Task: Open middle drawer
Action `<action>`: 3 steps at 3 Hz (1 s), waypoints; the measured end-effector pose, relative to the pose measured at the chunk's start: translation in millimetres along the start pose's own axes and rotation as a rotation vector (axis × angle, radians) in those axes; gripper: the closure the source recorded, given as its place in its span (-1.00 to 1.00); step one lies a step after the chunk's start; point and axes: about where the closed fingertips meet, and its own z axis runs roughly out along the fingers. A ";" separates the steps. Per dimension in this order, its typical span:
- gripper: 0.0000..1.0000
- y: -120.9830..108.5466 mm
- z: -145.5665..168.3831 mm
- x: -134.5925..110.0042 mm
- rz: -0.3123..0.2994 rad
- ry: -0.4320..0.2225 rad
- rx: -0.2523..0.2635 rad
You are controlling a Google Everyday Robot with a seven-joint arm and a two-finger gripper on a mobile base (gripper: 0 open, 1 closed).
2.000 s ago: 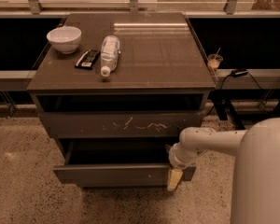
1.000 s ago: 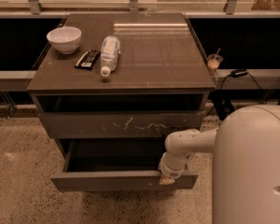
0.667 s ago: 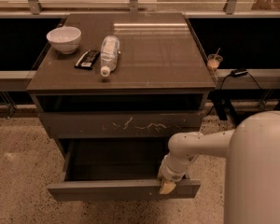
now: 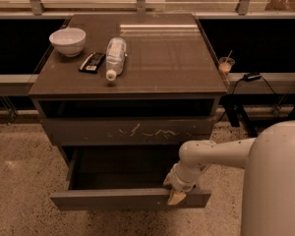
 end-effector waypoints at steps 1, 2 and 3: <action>-0.98 0.0 0.0 0.0 0.000 0.000 0.000; -1.00 4.5 3.2 3.6 0.004 -0.078 -0.018; -0.68 27.9 -4.2 2.4 -0.019 -0.233 -0.050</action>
Offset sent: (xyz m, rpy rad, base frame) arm -0.0188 -0.0242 -0.0089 0.4218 0.1635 -0.0079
